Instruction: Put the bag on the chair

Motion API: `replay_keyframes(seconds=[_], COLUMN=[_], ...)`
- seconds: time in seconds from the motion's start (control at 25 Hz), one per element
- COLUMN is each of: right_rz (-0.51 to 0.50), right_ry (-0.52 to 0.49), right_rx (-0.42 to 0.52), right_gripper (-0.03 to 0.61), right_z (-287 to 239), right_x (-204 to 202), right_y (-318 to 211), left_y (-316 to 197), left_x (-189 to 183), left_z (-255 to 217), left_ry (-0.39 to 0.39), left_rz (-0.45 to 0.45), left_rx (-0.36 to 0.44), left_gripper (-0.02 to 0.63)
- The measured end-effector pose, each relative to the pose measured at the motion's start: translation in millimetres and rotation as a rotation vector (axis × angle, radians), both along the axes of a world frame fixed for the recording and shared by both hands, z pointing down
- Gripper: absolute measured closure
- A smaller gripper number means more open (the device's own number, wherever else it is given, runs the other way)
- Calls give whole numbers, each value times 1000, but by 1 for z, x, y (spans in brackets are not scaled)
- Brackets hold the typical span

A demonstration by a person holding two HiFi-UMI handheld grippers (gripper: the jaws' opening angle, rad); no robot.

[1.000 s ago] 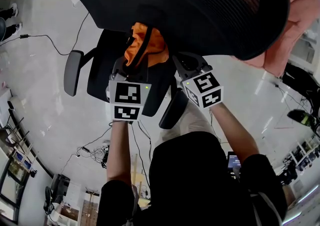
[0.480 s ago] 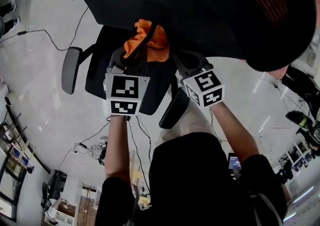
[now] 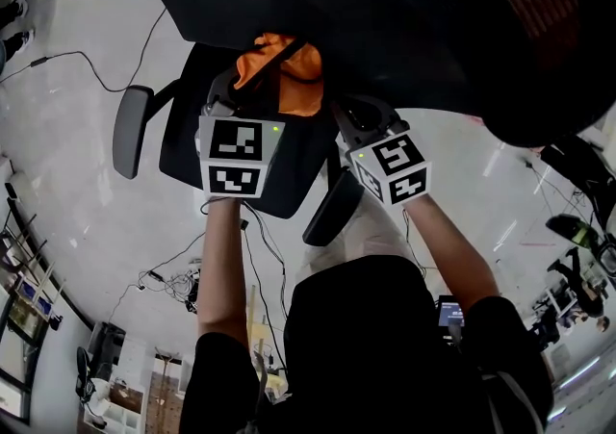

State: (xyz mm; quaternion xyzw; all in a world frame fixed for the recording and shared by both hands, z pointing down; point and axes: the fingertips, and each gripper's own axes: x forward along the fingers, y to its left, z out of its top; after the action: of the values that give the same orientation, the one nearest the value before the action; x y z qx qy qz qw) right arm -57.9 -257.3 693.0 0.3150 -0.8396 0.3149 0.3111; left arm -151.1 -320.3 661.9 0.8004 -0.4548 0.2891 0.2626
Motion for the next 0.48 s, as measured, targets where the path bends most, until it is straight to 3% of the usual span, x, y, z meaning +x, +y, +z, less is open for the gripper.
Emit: replay_keyframes(seconds=[0.48], right_rz=[-13], right_ry=[8], right_rx=[-18], right_gripper=[577], right_z=[11], right_x=[-4], right_y=[15], left_y=[10], left_x=[-11], left_z=[27], left_ry=[70], left_rz=[-2], left_rx=[-22], left_gripper=[580])
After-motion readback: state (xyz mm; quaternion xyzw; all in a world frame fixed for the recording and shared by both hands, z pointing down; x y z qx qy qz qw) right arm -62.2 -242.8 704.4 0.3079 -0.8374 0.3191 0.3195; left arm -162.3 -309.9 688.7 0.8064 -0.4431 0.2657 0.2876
